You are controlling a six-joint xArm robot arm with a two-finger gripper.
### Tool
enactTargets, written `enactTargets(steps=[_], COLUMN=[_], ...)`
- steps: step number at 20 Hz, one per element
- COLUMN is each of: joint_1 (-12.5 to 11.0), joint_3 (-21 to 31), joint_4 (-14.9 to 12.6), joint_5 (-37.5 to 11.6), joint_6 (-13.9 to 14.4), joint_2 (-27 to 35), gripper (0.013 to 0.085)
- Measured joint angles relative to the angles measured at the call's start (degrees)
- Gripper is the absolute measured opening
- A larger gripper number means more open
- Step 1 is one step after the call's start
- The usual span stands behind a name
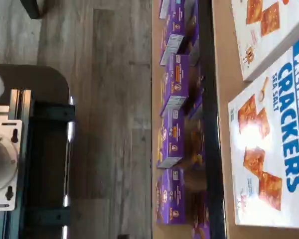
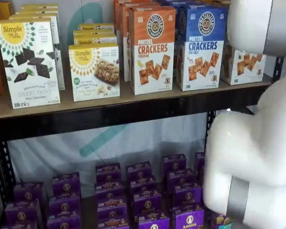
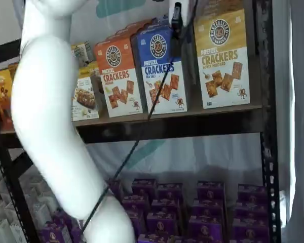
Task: Retrieve the yellow and white box located on the top shelf, the sixth one from the left
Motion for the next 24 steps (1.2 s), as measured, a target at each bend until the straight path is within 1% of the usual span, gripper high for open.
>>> enactTargets(steps=[1, 2, 3, 6, 8, 9, 10, 11, 13, 17, 20, 22, 24], joint_1=[0.6, 1.5, 1.6, 1.2, 0.5, -0.3, -1.5, -3.1, -6.3, -10.3, -11.7, -11.9, -11.4], joint_3=[-1.1, -2.2, -2.2, -1.2, -0.5, -0.2, 0.3, 1.2, 3.8, 8.3, 11.8, 13.8, 16.5], joint_4=[-1.4, -3.6, -4.2, -4.6, -3.9, -2.8, -1.0, 1.4, 6.9, 14.1, 18.3, 20.3, 22.4], joint_5=[1.4, 3.5, 4.1, 4.2, 4.0, 3.9, 3.4, 2.5, -0.5, -6.8, -12.6, -16.4, -22.2], joint_6=[0.0, -0.1, -0.3, -0.7, -1.0, -1.2, -1.4, -1.6, -2.1, -3.3, -4.3, -4.9, -6.0], joint_2=[0.6, 1.3, 1.1, 0.1, -0.6, -0.9, -1.3, -2.0, -3.9, -7.1, -9.4, -10.5, -12.1], gripper=[0.085, 0.085, 0.085, 0.085, 0.085, 0.085, 0.085, 0.085, 0.085, 0.085, 0.085, 0.085, 0.085])
